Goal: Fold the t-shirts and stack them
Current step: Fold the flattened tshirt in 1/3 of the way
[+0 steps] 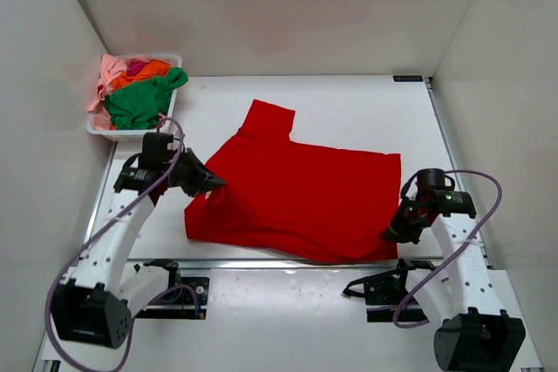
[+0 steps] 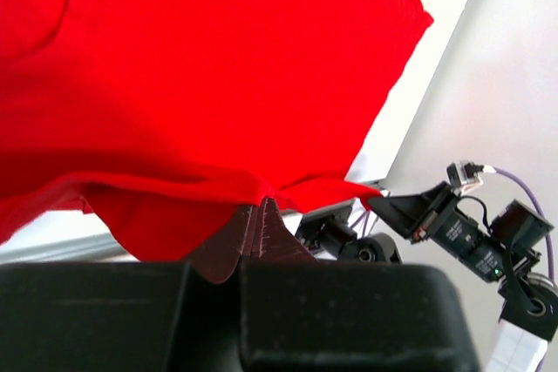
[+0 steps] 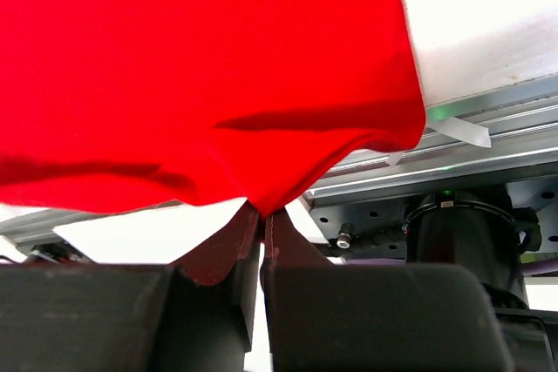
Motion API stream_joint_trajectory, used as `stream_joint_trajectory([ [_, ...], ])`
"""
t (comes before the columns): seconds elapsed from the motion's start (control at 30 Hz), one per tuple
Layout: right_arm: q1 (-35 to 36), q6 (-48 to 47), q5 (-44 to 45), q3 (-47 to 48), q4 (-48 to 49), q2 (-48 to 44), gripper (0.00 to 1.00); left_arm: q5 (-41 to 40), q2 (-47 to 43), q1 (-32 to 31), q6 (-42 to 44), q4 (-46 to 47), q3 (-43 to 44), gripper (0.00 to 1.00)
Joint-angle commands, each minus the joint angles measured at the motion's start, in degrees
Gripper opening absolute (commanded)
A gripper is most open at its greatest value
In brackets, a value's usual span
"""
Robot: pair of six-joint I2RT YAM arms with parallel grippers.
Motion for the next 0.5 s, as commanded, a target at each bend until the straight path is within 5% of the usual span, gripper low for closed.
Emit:
stream_joint_trajectory([
  [0.0, -2.2, -1.6, -1.3, 2.3, -1.3, 1.9, 0.00, -0.9, 4.5, 0.9, 2.3, 3.3, 3.9, 0.00],
  [0.47, -10.6, -4.8, -2.6, -0.2, -0.7, 5.3, 0.00, -2.3, 14.5, 2.5, 4.1, 5.5, 8.7, 0.00],
])
